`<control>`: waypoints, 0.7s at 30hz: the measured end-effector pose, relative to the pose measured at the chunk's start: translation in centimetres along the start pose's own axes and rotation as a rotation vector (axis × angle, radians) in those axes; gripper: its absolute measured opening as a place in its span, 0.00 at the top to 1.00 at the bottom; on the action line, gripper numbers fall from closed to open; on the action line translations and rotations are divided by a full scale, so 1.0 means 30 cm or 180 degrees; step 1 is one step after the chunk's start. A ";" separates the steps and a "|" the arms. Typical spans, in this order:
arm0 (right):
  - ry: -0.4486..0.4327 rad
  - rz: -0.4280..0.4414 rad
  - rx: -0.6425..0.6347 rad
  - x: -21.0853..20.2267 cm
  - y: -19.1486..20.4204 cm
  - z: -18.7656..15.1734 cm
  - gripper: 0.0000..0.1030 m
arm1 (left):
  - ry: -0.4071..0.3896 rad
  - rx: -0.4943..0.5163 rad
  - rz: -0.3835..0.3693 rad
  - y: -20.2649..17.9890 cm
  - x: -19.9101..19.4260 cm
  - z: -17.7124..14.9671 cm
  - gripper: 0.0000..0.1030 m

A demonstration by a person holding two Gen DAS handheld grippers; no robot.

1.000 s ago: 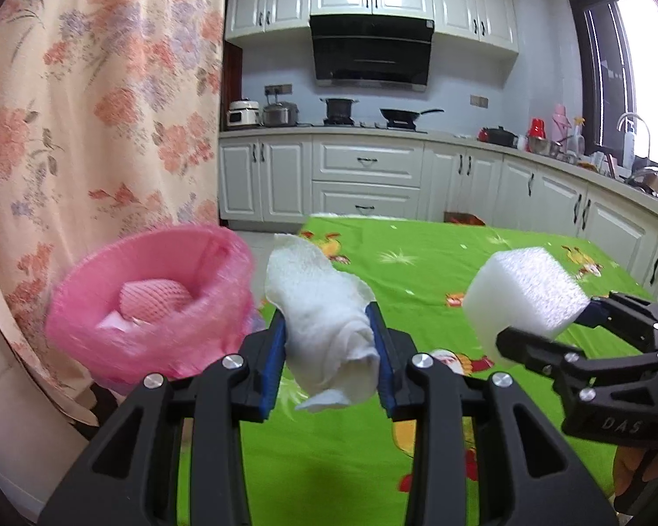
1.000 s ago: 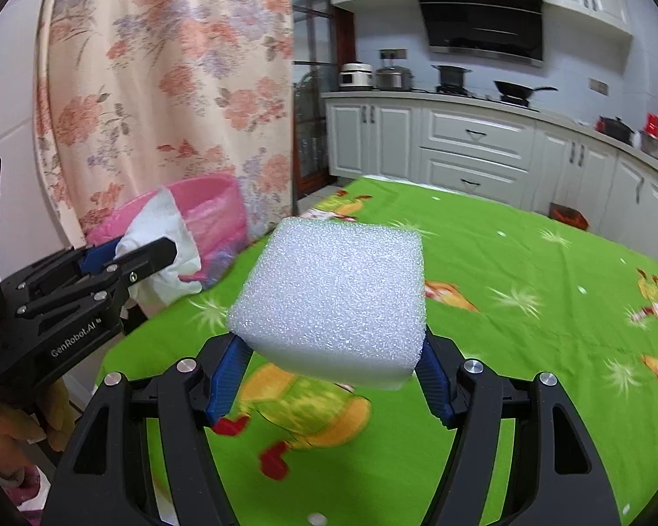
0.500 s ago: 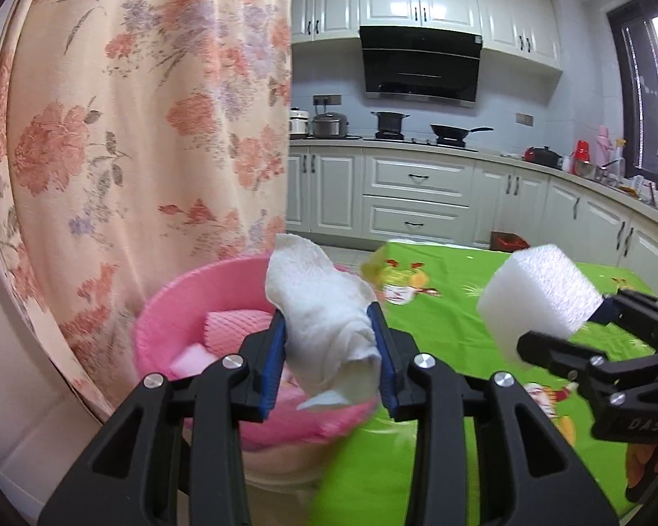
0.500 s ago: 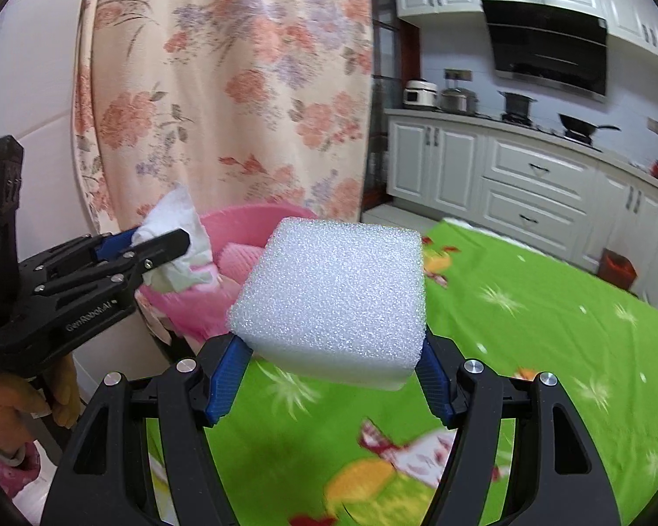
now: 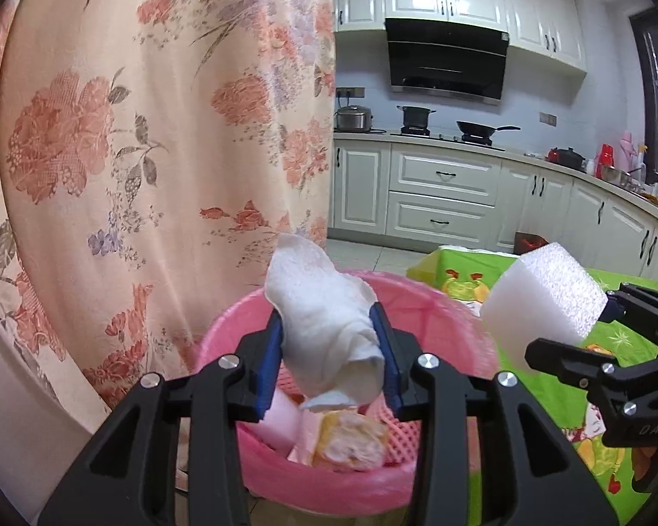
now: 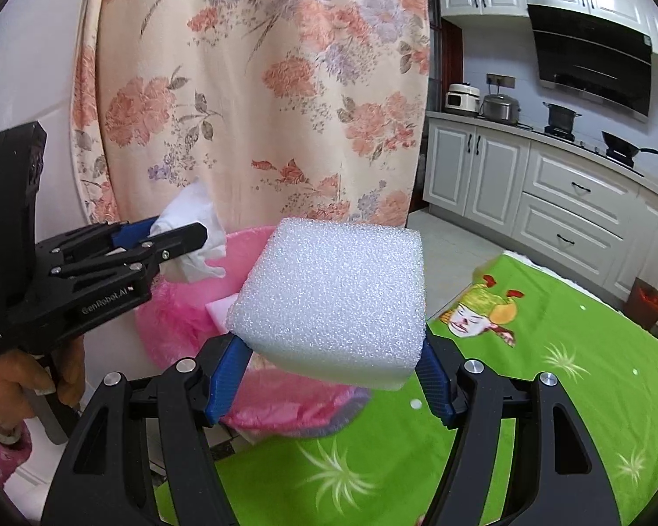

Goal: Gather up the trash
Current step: 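Open both tools to drop the tissue and foam block into the bin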

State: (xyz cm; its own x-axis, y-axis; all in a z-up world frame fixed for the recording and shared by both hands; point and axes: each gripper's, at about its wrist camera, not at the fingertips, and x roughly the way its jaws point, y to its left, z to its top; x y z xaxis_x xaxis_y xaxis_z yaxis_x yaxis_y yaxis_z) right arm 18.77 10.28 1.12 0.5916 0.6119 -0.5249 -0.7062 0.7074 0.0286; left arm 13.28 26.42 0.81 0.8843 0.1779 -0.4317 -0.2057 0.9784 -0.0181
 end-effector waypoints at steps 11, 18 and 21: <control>0.0126 0.0118 -0.0148 0.161 0.040 0.050 0.36 | 0.0179 -0.0234 -0.0062 0.136 0.118 -0.008 0.50; 0.0139 0.0147 -0.0307 0.198 0.062 0.030 0.23 | 0.0200 -0.0308 0.0061 0.188 0.125 -0.016 0.23; 0.0085 0.0170 -0.0141 0.150 0.028 0.000 0.23 | 0.0106 -0.0232 0.0212 0.187 0.064 -0.020 0.11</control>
State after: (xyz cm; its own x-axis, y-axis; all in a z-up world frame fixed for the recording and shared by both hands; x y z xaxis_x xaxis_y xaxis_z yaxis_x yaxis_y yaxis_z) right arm 20.83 13.62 -1.20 0.5425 0.6382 -0.5463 -0.7534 0.6572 0.0197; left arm 13.58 32.19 -0.66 0.8535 0.2374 -0.4640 -0.2945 0.9542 -0.0535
